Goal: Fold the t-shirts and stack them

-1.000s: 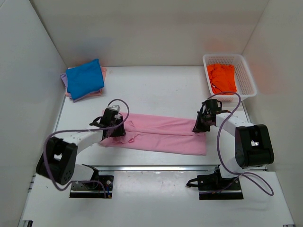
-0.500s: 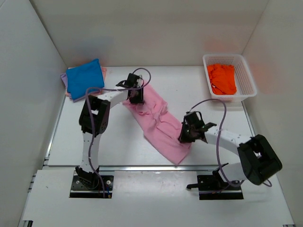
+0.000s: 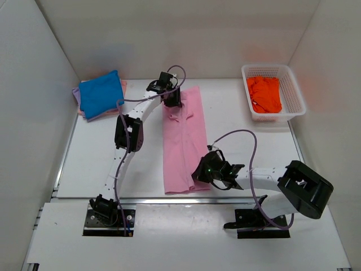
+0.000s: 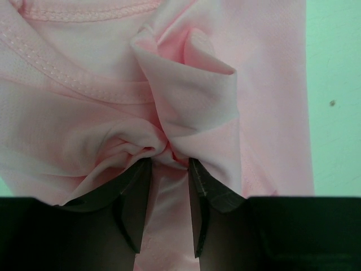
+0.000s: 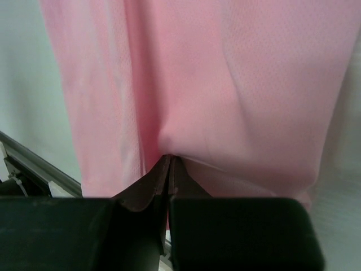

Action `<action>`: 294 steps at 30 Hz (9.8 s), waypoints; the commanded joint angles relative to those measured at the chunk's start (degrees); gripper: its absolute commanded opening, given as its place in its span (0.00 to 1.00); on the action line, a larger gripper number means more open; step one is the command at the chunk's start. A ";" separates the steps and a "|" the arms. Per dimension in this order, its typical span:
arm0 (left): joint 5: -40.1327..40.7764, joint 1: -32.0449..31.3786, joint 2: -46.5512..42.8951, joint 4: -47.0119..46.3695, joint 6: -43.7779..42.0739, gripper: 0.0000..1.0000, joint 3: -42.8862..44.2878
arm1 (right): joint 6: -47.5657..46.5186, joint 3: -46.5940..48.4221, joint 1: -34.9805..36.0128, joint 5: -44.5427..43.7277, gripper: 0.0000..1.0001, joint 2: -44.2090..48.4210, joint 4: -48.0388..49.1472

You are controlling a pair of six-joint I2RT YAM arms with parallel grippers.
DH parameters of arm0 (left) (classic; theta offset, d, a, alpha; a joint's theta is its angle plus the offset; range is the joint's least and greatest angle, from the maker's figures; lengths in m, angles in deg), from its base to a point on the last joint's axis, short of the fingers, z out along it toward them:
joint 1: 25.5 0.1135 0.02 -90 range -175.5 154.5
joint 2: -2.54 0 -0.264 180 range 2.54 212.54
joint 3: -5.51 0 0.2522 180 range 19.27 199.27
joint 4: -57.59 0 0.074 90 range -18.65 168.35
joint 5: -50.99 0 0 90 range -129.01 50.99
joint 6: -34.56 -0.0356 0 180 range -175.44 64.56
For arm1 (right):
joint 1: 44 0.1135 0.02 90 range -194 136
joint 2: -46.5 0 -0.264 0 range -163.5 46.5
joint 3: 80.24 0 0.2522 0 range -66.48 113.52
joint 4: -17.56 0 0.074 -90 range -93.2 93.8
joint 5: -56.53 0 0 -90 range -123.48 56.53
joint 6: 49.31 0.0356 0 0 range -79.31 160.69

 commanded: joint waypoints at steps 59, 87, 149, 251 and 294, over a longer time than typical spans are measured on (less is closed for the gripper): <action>-0.55 -20.61 -104.95 -30.77 24.79 0.00 -135.93 | -7.10 -7.07 -3.66 15.87 0.00 14.80 -18.81; -15.23 4.87 -80.57 -31.89 13.45 0.02 -101.08 | -32.85 35.87 -24.91 32.75 0.00 -11.35 -32.79; -12.06 -2.14 -71.64 -48.45 26.82 0.00 -120.80 | -14.22 11.49 -20.19 19.65 0.00 -9.04 -7.65; 22.38 5.24 -34.47 2.73 -21.88 0.00 -32.22 | -24.42 39.25 -47.34 42.50 0.34 -8.75 -10.21; 17.03 32.04 -27.08 -11.06 -22.43 0.80 -14.55 | -25.65 39.08 -37.94 42.07 0.31 -15.87 -19.26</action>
